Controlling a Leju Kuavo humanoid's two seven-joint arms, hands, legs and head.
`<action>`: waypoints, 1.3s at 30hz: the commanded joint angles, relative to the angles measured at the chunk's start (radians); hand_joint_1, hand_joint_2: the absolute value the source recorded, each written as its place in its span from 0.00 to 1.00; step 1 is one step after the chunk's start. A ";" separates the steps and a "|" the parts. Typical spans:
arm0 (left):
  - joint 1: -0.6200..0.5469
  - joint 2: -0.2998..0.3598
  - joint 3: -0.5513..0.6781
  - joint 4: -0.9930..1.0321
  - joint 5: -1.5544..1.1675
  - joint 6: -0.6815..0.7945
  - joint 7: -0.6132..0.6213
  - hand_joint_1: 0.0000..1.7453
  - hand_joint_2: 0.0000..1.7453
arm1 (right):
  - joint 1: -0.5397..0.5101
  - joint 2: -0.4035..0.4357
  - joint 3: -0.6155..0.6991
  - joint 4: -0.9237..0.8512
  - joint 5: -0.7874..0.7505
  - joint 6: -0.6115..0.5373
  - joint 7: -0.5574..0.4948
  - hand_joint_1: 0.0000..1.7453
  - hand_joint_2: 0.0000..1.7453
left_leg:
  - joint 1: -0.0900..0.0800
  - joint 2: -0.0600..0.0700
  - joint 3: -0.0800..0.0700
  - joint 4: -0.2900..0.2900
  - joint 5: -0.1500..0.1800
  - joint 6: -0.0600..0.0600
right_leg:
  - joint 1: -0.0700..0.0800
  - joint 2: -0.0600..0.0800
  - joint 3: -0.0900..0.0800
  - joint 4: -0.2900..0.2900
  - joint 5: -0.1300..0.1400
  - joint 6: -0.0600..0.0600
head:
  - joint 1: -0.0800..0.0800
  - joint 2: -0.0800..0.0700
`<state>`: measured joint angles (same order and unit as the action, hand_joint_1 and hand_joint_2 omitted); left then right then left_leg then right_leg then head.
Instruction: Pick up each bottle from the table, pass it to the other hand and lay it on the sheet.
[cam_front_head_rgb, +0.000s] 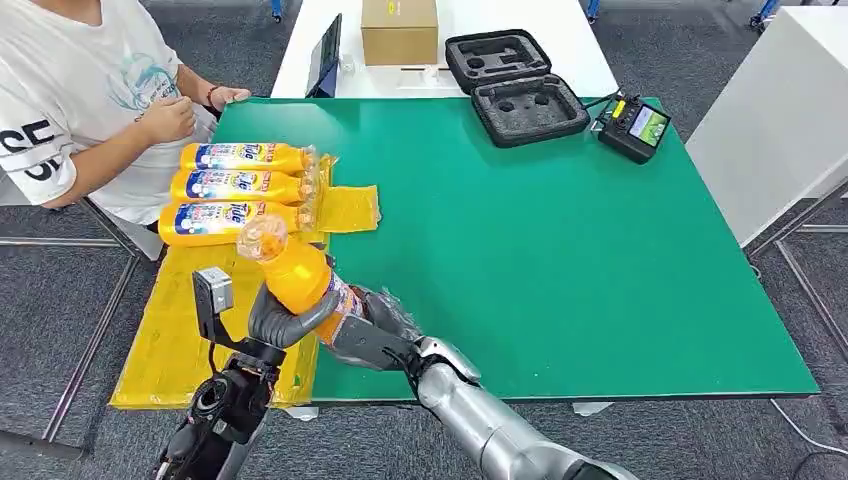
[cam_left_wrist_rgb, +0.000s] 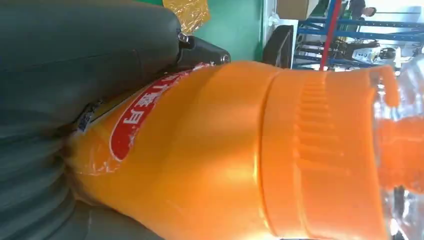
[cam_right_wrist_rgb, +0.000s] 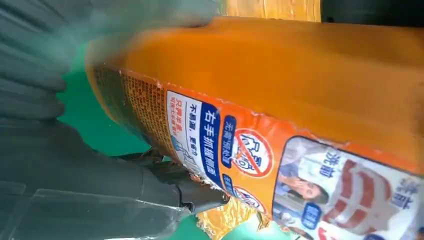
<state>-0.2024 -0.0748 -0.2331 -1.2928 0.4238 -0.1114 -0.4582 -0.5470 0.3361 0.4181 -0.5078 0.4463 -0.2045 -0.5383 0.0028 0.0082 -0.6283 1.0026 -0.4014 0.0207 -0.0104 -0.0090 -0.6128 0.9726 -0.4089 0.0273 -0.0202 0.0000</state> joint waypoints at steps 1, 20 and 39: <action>-0.060 0.009 -0.033 0.081 0.003 -0.004 0.004 1.00 1.00 | -0.030 0.009 0.056 0.060 0.006 0.006 -0.006 1.00 1.00 | 0.001 -0.002 0.004 0.000 -0.001 -0.001 | 0.001 -0.001 0.005 0.000 -0.002 -0.001 | 0.000 0.000; -0.043 0.034 0.139 0.005 -0.206 0.367 -0.196 1.00 1.00 | 0.154 -0.107 0.021 -0.600 -0.042 -0.235 -0.134 0.00 0.00 | 0.002 -0.002 0.003 0.001 -0.002 -0.001 | 0.002 -0.001 0.003 0.001 -0.002 -0.001 | 0.000 0.000; -0.118 0.113 0.146 0.088 -1.167 0.801 -0.026 1.00 1.00 | 0.252 -0.090 -0.015 -0.840 0.163 -0.494 -0.068 0.00 0.00 | 0.001 -0.003 0.004 0.000 -0.001 -0.001 | 0.001 -0.001 0.004 0.000 -0.002 -0.001 | 0.000 0.000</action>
<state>-0.2394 -0.0157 -0.0568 -1.3051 -0.3249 0.6220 -0.6547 -0.2974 0.2537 0.4295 -1.3397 0.5916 -0.6905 -0.6184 0.0028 0.0083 -0.6285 1.0025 -0.4014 0.0206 -0.0104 -0.0090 -0.6133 0.9726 -0.4090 0.0271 -0.0202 0.0000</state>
